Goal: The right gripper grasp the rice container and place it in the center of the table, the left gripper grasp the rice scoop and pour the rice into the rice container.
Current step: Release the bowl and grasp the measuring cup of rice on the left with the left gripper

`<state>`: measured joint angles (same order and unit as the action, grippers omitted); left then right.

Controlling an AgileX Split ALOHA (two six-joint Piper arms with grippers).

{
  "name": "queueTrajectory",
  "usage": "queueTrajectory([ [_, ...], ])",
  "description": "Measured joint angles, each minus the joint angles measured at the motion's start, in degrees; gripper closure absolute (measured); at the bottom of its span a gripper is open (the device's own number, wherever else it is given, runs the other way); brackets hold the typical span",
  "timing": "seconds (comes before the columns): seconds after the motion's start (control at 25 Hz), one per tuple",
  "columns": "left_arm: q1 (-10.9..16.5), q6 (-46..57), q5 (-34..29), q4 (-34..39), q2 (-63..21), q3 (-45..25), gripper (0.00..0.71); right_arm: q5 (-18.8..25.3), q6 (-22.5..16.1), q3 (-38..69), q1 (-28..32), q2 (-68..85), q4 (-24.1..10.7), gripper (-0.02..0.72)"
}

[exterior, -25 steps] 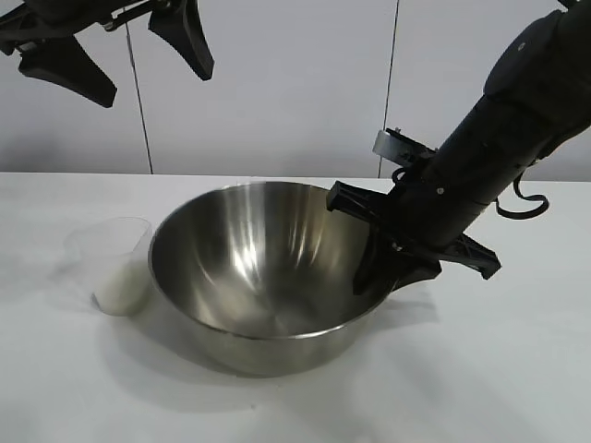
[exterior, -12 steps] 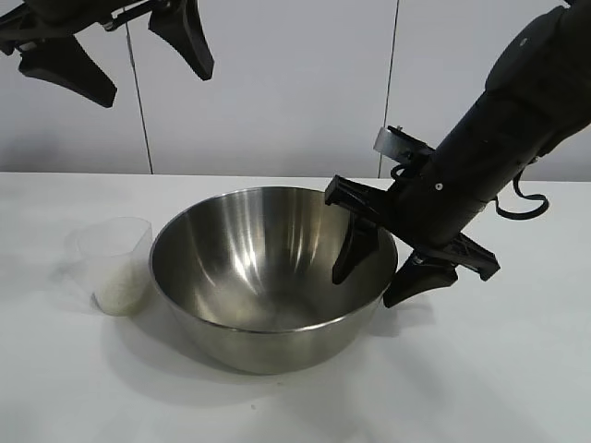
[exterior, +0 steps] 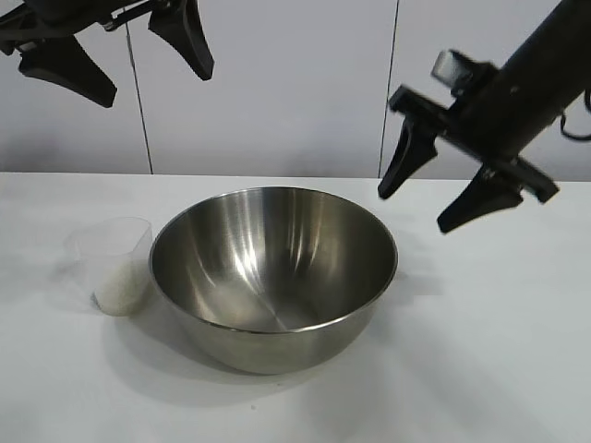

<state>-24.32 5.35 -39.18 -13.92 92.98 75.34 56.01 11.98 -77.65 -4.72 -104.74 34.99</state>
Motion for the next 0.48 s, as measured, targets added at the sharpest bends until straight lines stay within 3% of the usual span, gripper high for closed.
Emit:
queueTrajectory([
  [0.12, 0.0, 0.0, 0.0, 0.0, 0.0, 0.0, 0.016, 6.3, -0.8, -7.0, 0.9, 1.7, -1.3, 0.216],
  [0.24, 0.0, 0.0, 0.0, 0.0, 0.0, 0.0, 0.016, 10.5, -1.9, -12.2, 0.8, 2.2, -0.5, 0.216],
  [0.48, 0.0, 0.0, 0.0, 0.0, 0.0, 0.0, 0.016, 11.8, -2.0, -13.6, 0.0, 2.1, -0.1, 0.216],
])
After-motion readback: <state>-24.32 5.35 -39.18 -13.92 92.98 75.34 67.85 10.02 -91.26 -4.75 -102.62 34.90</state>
